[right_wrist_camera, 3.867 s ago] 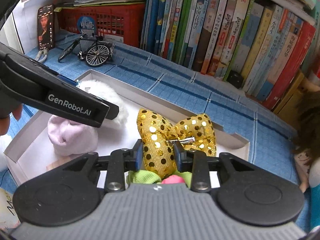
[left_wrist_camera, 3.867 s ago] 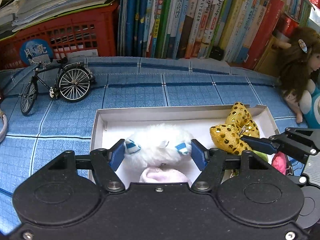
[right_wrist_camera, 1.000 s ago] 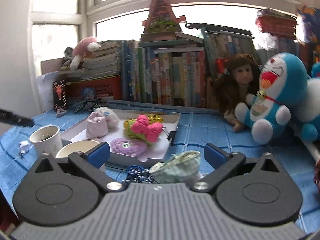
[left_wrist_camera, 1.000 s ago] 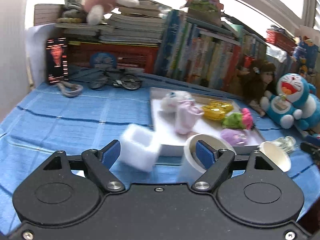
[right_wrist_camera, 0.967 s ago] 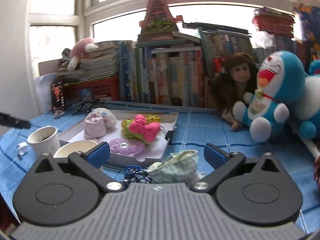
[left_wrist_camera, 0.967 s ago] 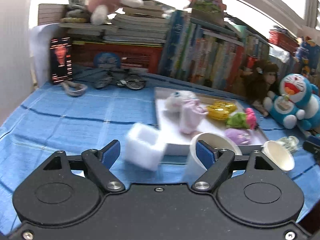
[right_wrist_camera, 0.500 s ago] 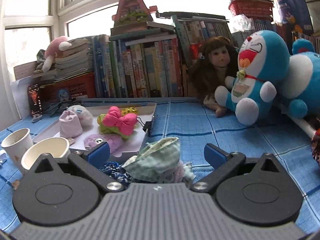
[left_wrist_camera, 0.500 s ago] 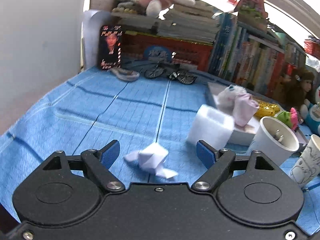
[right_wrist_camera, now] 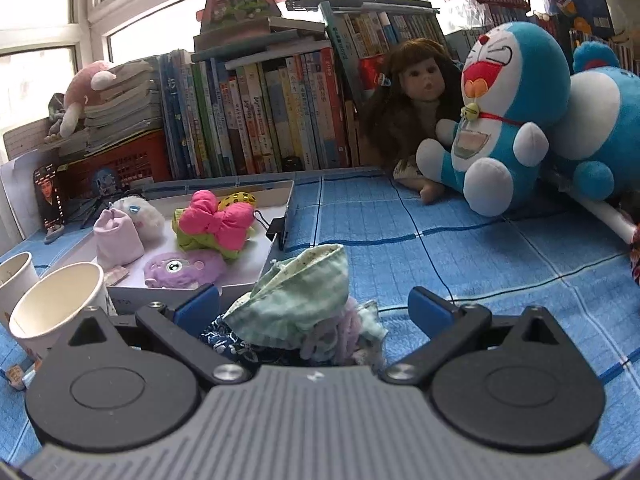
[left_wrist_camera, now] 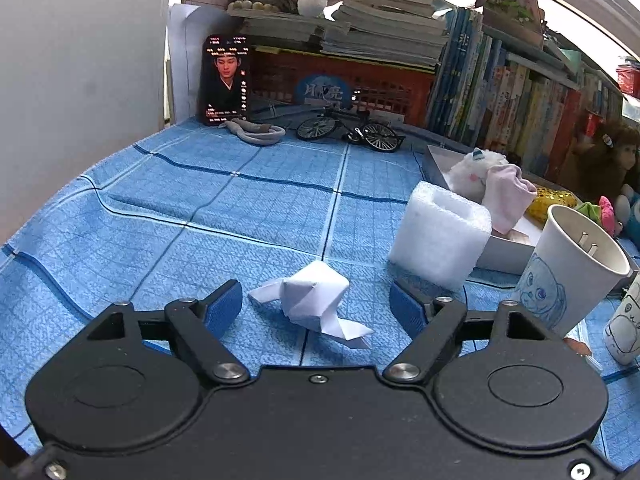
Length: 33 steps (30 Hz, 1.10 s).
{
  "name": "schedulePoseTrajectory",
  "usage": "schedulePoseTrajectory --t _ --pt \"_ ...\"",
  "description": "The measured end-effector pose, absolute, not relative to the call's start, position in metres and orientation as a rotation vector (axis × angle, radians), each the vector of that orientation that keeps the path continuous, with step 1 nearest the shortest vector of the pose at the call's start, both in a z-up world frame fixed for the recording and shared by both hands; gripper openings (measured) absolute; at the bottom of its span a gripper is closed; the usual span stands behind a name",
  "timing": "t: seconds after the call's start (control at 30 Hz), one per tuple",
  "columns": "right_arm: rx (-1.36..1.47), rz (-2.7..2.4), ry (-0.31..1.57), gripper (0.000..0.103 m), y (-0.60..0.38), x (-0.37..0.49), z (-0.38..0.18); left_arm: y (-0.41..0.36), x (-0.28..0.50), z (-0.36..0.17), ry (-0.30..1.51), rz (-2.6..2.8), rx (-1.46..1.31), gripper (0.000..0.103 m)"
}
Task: Organize soft objects
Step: 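Grasp the folded white paper with the left tool while the right tool grasps the green patterned cloth, then carry the white paper with the left tool while the right tool carries the green cloth to the tray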
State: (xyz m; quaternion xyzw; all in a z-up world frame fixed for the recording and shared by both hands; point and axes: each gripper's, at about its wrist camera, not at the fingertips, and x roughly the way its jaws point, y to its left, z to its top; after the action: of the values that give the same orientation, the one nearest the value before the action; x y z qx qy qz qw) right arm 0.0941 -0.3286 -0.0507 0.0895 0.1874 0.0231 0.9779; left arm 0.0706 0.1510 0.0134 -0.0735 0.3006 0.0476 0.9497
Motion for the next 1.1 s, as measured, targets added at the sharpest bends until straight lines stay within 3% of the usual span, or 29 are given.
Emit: schedulePoseTrajectory --t 0.2,0.5,0.6,0.67,0.8,0.87,1.1 --pt "0.187 0.045 0.388 0.103 -0.327 0.1 -0.054 0.149 0.075 0.009 0.65 0.075 -0.159 0.058" --pt "0.22 0.035 0.391 0.1 -0.326 0.102 -0.059 0.148 0.079 0.009 0.651 0.078 -0.167 0.045" --pt "0.254 0.011 0.384 0.085 -0.329 0.101 -0.059 0.149 0.079 0.01 0.645 0.085 -0.182 0.04" --pt "0.268 -0.012 0.39 0.067 -0.331 0.101 -0.059 0.15 0.079 0.01 0.644 0.093 -0.179 0.036" --pt "0.258 -0.028 0.384 0.054 -0.331 0.098 -0.058 0.15 0.076 0.012 0.633 0.103 -0.184 0.034" --pt "0.245 -0.035 0.367 0.041 -0.33 0.095 -0.055 0.15 0.075 0.015 0.631 0.105 -0.189 0.034" --pt "0.253 -0.028 0.333 0.04 -0.332 0.088 -0.039 0.149 0.069 0.034 0.569 0.109 -0.195 0.033"
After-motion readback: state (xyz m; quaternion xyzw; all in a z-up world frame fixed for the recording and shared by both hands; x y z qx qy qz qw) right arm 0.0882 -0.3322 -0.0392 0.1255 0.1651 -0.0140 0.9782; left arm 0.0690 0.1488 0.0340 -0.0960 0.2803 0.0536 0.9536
